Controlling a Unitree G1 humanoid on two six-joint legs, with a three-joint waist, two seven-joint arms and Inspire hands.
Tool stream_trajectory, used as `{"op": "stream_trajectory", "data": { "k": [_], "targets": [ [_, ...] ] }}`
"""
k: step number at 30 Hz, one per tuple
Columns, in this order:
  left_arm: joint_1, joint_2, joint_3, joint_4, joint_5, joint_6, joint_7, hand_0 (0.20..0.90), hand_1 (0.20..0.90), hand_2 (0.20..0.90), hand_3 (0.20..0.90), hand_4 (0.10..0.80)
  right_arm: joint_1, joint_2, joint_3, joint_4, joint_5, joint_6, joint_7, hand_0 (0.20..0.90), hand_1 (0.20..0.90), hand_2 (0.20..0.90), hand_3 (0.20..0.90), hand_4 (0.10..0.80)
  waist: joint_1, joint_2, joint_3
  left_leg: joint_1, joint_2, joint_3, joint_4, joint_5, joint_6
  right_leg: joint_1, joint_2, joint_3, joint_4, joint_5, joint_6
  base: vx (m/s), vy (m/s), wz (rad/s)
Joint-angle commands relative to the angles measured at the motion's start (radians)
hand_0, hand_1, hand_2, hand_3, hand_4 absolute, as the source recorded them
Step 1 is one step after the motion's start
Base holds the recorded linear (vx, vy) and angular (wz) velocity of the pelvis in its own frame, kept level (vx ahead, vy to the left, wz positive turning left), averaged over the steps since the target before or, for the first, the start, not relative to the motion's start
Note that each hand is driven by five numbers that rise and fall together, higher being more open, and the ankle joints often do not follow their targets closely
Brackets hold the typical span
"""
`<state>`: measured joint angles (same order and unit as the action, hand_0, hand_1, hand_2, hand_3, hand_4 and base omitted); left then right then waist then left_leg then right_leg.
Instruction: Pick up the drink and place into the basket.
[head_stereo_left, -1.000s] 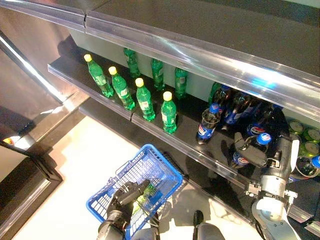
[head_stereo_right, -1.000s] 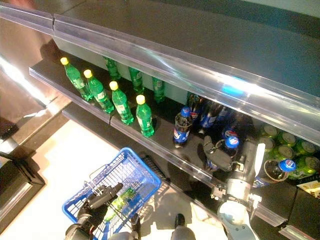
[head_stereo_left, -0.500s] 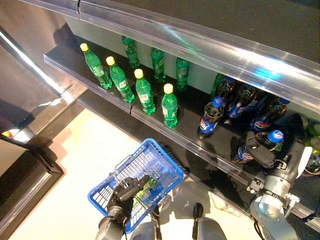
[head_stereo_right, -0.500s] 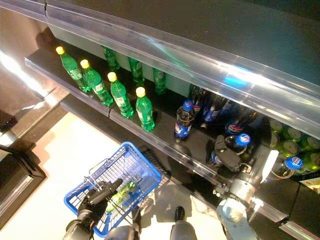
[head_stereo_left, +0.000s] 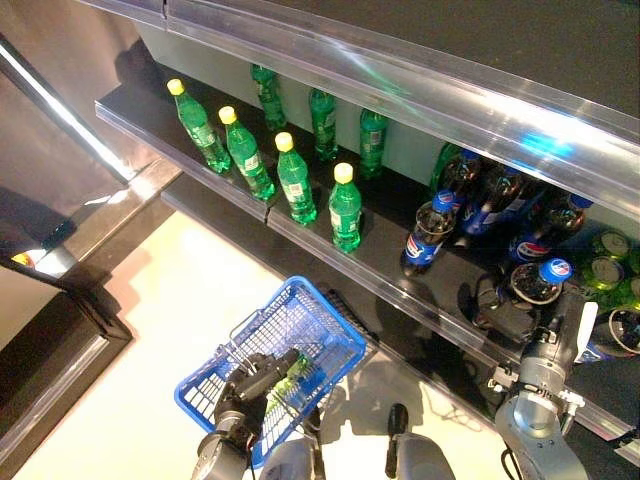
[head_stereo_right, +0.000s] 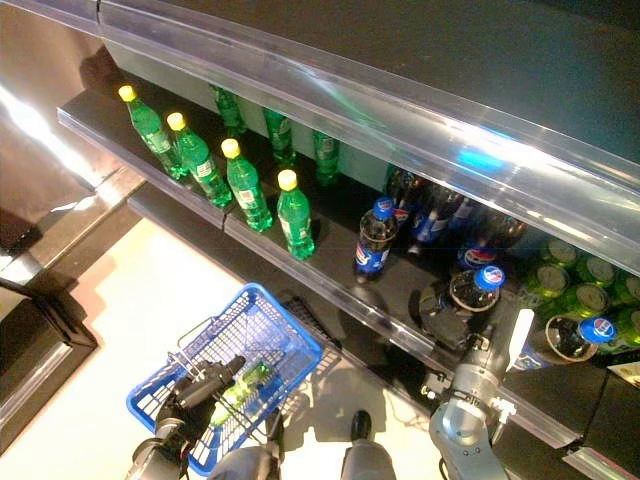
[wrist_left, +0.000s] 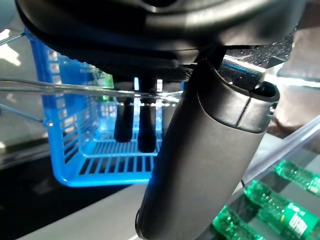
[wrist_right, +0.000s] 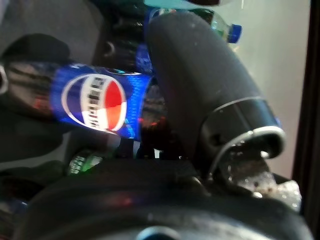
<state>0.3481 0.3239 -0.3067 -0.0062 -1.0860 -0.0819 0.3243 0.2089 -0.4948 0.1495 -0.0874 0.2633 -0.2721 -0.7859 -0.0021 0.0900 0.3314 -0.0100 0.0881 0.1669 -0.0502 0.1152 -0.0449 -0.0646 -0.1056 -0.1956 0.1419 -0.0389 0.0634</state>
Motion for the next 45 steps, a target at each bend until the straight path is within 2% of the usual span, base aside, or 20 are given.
{"op": "stream_trajectory", "data": {
  "k": [1,11,12,13,14,15,16,37,42,45],
  "targets": [
    [-0.071,0.072,0.076,-0.234,0.056,-0.182,-0.062,0.3,0.3,0.3,0.2,0.1,-0.061,0.01,0.03,-0.026,0.013,-0.09,0.022,0.9,0.9,0.9,0.9,0.8,0.011,-0.069,-0.048,-0.045,-0.017,-0.005,0.133,-0.128,-0.004,0.056,-0.052,0.037,-0.135,0.057,0.07,-0.006,-0.006,0.04],
    [-0.091,0.058,0.061,-0.217,0.075,-0.177,-0.065,0.3,0.3,0.3,0.2,0.1,-0.101,0.064,0.05,0.048,0.075,-0.092,-0.002,0.9,0.9,0.9,0.9,0.8,0.028,-0.071,-0.032,-0.06,-0.02,-0.021,0.152,-0.126,-0.004,0.062,-0.055,0.026,-0.133,0.06,0.062,-0.003,-0.002,0.04],
    [-0.092,0.058,0.061,-0.217,0.075,-0.177,-0.064,0.3,0.3,0.3,0.2,0.1,-0.101,0.065,0.05,0.048,0.074,-0.092,-0.003,0.858,0.858,0.858,0.851,0.751,0.028,-0.071,-0.032,-0.06,-0.02,-0.021,0.153,-0.126,-0.004,0.062,-0.055,0.026,-0.133,0.06,0.062,0.0,0.0,0.0],
    [-0.093,0.056,0.058,-0.217,0.077,-0.176,-0.061,0.3,0.3,0.3,0.2,0.1,-0.103,0.069,0.052,0.048,0.071,-0.092,-0.006,0.695,0.695,0.695,0.661,0.561,0.03,-0.071,-0.033,-0.06,-0.021,-0.022,0.155,-0.126,-0.004,0.064,-0.056,0.025,-0.133,0.06,0.061,0.0,0.0,0.0],
    [-0.093,0.055,0.057,-0.218,0.079,-0.173,-0.058,0.3,0.3,0.3,0.2,0.1,-0.104,0.073,0.052,0.05,0.066,-0.091,-0.007,0.491,0.491,0.491,0.422,0.322,0.031,-0.072,-0.034,-0.06,-0.021,-0.023,0.157,-0.128,-0.004,0.066,-0.056,0.024,-0.133,0.06,0.061,0.0,0.0,0.0],
    [-0.094,0.055,0.058,-0.217,0.08,-0.171,-0.057,0.3,0.3,0.3,0.2,0.1,-0.105,0.074,0.051,0.053,0.062,-0.09,-0.007,0.333,0.333,0.333,0.238,0.138,0.032,-0.072,-0.034,-0.061,-0.021,-0.024,0.159,-0.128,-0.004,0.067,-0.056,0.023,-0.133,0.06,0.061,0.0,0.0,0.0],
    [-0.095,0.054,0.059,-0.215,0.08,-0.167,-0.058,0.3,0.3,0.3,0.2,0.1,-0.106,0.075,0.049,0.055,0.062,-0.091,-0.007,0.3,0.3,0.3,0.2,0.1,0.033,-0.073,-0.035,-0.061,-0.022,-0.025,0.162,-0.128,-0.004,0.068,-0.057,0.023,-0.132,0.06,0.061,0.0,0.0,0.0],
    [-0.061,0.044,0.078,-0.214,0.088,-0.138,-0.079,0.3,0.3,0.3,0.2,0.1,-0.073,0.08,0.033,0.038,0.034,-0.116,0.029,0.3,0.3,0.3,0.2,0.1,0.045,-0.08,-0.054,-0.049,-0.017,-0.025,0.173,-0.128,-0.008,0.099,-0.058,0.016,-0.139,0.058,0.062,0.003,0.0,0.0],
    [-0.051,0.044,0.083,-0.226,0.091,-0.13,-0.078,0.3,0.3,0.3,0.2,0.1,-0.065,0.067,0.034,-0.016,0.012,-0.165,0.091,0.3,0.3,0.3,0.2,0.1,0.045,-0.081,-0.06,-0.043,-0.014,-0.023,0.17,-0.129,-0.01,0.106,-0.057,0.014,-0.142,0.056,0.063,0.0,0.0,0.0],
    [-0.039,0.046,0.089,-0.242,0.091,-0.126,-0.074,0.3,0.3,0.3,0.2,0.1,-0.059,0.047,0.028,-0.099,-0.045,-0.227,0.119,0.3,0.3,0.3,0.2,0.1,0.045,-0.084,-0.068,-0.036,-0.013,-0.022,0.165,-0.131,-0.011,0.111,-0.056,0.012,-0.146,0.053,0.067,0.0,0.0,0.0]
  ]
}}
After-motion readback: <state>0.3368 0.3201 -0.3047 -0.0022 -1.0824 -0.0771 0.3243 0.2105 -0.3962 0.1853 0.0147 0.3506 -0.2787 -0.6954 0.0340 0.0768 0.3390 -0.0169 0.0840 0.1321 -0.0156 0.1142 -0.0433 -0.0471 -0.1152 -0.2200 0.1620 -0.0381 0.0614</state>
